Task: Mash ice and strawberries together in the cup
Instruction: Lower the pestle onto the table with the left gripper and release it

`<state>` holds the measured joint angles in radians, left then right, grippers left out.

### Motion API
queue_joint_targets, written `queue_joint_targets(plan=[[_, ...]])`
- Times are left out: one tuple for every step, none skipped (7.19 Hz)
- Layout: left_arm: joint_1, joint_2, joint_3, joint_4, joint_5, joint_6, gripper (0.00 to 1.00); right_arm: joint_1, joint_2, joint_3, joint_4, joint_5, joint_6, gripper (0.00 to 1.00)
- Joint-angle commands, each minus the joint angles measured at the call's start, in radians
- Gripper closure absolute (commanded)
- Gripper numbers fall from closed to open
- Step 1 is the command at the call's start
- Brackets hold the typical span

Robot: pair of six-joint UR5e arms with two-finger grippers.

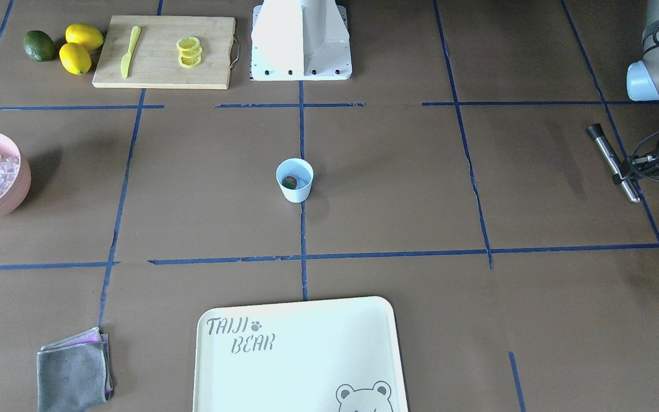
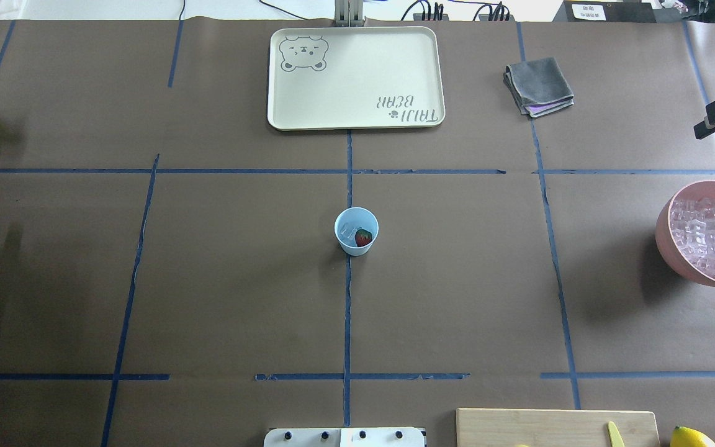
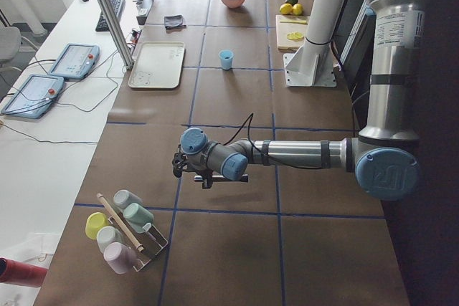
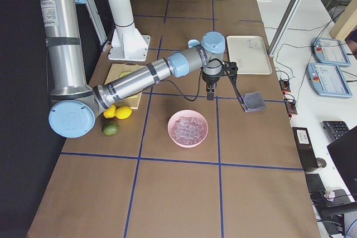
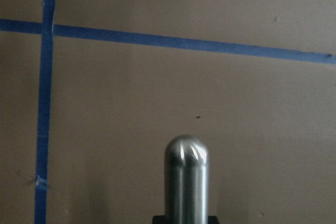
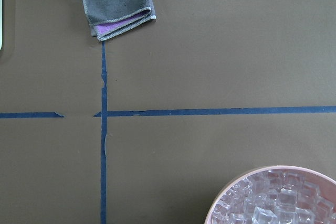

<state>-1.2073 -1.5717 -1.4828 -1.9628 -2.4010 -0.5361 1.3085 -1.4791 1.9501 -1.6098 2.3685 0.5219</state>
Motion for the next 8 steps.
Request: queue_joint_targets(plan=[[0.041,-0.034,0.056,0.038,0.048,0.072,1.0,0.0,-0.004,0.004,0.001,0.0,0.004,0.0],[0.042,-0.056,0.093,0.038,0.048,0.097,1.0,0.0,-0.004,0.004,0.001,0.0,0.004,0.0],[0.042,-0.062,0.098,0.038,0.048,0.099,1.0,0.0,-0.004,0.006,0.001,0.0,0.004,0.0],[0.042,-0.062,0.098,0.038,0.046,0.099,1.0,0.0,-0.004,0.004,0.001,0.0,0.004,0.0],[0.043,-0.065,0.098,0.038,0.048,0.099,1.0,0.0,-0.004,0.004,0.001,0.0,0.004,0.0],[0.043,-0.064,0.098,0.038,0.048,0.099,1.0,0.0,-0.004,0.004,0.001,0.0,0.004,0.0],[0.043,-0.063,0.096,0.038,0.049,0.099,1.0,0.0,-0.004,0.004,0.001,-0.002,0.004,0.0],[0.043,-0.063,0.096,0.038,0.049,0.1,1.0,0.0,-0.004,0.004,0.001,0.0,0.004,0.0]])
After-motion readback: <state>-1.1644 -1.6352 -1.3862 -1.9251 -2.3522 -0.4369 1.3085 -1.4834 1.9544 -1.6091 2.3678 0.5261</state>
